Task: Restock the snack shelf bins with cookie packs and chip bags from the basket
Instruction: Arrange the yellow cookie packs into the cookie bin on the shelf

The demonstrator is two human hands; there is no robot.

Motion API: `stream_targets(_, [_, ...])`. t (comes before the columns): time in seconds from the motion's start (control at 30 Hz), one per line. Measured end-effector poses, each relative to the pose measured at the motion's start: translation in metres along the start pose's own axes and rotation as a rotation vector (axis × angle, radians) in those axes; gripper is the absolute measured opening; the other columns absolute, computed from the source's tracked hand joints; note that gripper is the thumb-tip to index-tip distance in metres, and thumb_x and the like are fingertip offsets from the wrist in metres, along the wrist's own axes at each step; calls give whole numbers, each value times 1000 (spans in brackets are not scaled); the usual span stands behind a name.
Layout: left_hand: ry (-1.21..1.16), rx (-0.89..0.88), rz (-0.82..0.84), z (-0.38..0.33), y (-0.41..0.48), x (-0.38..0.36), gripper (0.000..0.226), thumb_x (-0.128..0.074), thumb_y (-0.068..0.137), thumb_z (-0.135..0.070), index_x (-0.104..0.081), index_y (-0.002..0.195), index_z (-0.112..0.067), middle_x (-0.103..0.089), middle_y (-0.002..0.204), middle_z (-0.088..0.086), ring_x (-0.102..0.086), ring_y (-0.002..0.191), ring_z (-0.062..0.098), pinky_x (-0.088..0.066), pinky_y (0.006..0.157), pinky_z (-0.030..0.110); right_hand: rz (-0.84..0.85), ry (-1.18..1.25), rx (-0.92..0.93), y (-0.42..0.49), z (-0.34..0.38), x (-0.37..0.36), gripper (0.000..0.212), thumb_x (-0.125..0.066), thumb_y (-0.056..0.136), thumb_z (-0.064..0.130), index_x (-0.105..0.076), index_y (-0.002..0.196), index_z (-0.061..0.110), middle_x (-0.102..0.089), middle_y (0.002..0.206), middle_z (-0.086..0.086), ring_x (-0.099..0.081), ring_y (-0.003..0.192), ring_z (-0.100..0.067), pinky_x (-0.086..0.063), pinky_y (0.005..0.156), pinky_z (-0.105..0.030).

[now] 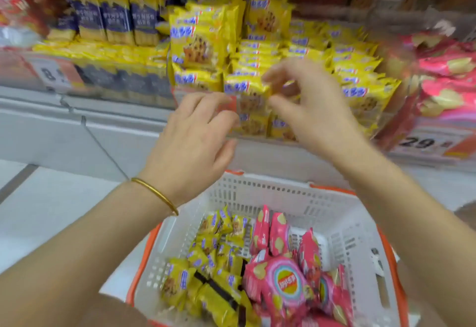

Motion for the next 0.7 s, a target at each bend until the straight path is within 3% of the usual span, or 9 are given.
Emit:
stream_targets(0.1, [86, -38, 266, 8, -37, -31, 38, -42, 78, -32, -67, 93, -9, -62, 110, 15, -56, 99, 37, -43, 85, 41, 326, 56, -103, -62, -19, -73, 26, -58, 79, -4, -66, 99, 9, -59, 88, -1, -52, 78, -12, -37, 69, -20])
stream_targets(0.17, [121, -10, 491, 15, -60, -49, 42, -41, 77, -37, -69, 95, -11, -63, 113, 14, -56, 102, 37, -49, 84, 42, 576, -1, -227, -101, -54, -133, 26, -53, 83, -3, -66, 103, 9, -64, 96, -4, -56, 85, -14, -37, 71, -18])
stream_targets(0.27, [170, 28, 723, 23, -82, -62, 44, -37, 92, -45, -55, 125, -21, -41, 140, 3, -34, 129, 27, -36, 104, 42, 791, -55, -413, -143, -114, -209, 31, -48, 87, -4, -63, 111, 9, -63, 115, -8, -57, 107, -22, -41, 84, -24])
stream_targets(0.33, [229, 14, 828, 27, -88, -68, 47, -32, 95, -49, -42, 135, -27, -29, 146, -3, -22, 135, 21, -29, 109, 37, 854, -66, -506, -163, -141, -249, 35, -46, 89, -6, -60, 116, 10, -58, 125, -8, -52, 116, -23, -37, 84, -23])
stream_targets(0.43, [208, 26, 856, 28, -87, -66, 60, -13, 88, -55, -38, 136, -28, -29, 145, -5, -21, 135, 19, -30, 108, 35, 957, -83, -597, -185, -162, -297, 51, -46, 86, -11, -49, 132, 12, -42, 141, -13, -53, 115, -28, -42, 78, -27])
stream_targets(0.5, [208, 29, 870, 30, -85, -66, 69, -5, 82, -59, -37, 135, -29, -31, 143, -6, -22, 134, 18, -31, 108, 35, 1009, -31, -706, -197, -170, -321, 64, -46, 87, -11, -37, 143, 18, -31, 147, -17, -60, 90, -27, -45, 58, -27])
stream_targets(0.57, [187, 22, 875, 30, -84, -68, 67, -5, 84, -59, -36, 136, -30, -32, 142, -6, -24, 133, 18, -31, 108, 35, 998, 87, -851, -204, -178, -340, 67, -46, 89, -10, -32, 146, 22, -36, 141, -16, -52, 63, -17, -38, 45, -23])
stream_targets(0.63, [158, 25, 888, 32, -83, -71, 63, -7, 87, -58, -35, 136, -29, -33, 141, -6, -24, 133, 18, -31, 108, 36, 970, 200, -990, -208, -183, -349, 65, -51, 90, -6, -33, 146, 21, -40, 139, -14, -49, 62, -14, -44, 49, -23])
stream_targets(0.7, [161, 6, 907, 36, -82, -72, 79, 6, 75, -60, -35, 135, -30, -34, 141, -6, -25, 132, 17, -33, 106, 35, 911, 318, -1129, -215, -188, -350, 63, -55, 89, -6, -36, 145, 16, -37, 145, -14, -58, 88, -20, -53, 76, -30])
Point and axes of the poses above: each hand's wrist, its own y-axis towards the middle knuckle, its own x-axis out of the back of the hand, z = x × y, the point moved 6 cm from there along y, towards the middle knuckle
